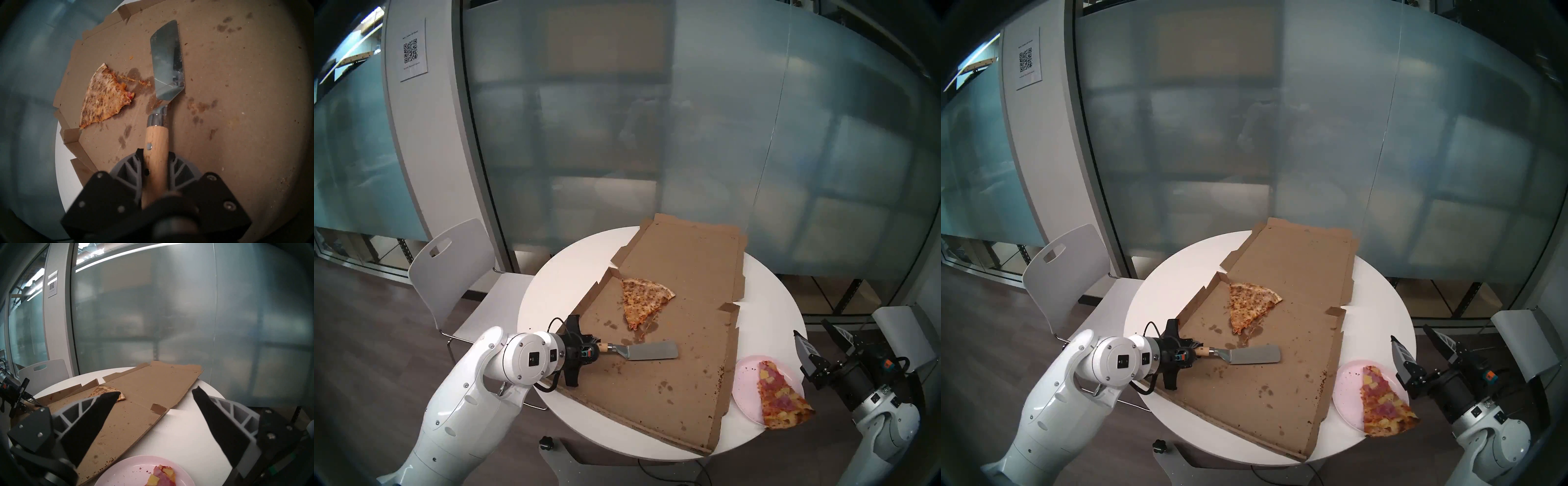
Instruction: Put pizza slice onto the plate
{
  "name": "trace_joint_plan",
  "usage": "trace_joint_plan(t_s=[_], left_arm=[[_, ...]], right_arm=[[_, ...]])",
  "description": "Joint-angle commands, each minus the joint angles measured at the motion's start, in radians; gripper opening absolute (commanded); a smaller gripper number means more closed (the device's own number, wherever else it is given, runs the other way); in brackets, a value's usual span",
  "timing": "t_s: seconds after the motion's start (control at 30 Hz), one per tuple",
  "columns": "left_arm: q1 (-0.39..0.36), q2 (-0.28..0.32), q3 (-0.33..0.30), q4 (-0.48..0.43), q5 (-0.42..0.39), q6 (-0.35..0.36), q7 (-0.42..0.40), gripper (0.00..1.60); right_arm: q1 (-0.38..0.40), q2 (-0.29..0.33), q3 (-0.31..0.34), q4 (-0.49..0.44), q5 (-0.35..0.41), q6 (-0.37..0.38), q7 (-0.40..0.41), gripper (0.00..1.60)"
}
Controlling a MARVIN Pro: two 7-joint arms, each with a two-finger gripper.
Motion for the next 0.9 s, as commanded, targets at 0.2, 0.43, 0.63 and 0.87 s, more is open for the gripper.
trace_joint_plan(t_s=[0.2,0.43,0.63,0.87], left_arm=[[-0.028,-0.01,0.0,-0.025,0.005,0.012,-0.016,0.45],[-0.023,-0.006,-0.004,-0.035,-0.001,0.011,-0.034,0.54],[-0.018,-0.001,-0.005,-0.049,-0.002,0.011,-0.053,0.72],[-0.016,0.005,-0.005,-0.066,0.003,0.017,-0.079,1.08]], right_arm=[[0.018,0.02,0.011,-0.007,0.015,0.002,0.011,1.6],[0.025,0.024,0.013,-0.003,0.014,0.003,0.015,1.6],[0.028,0.021,0.015,-0.001,0.016,0.002,0.016,1.6],[0.023,0.017,0.018,-0.003,0.019,0.001,0.015,1.6]])
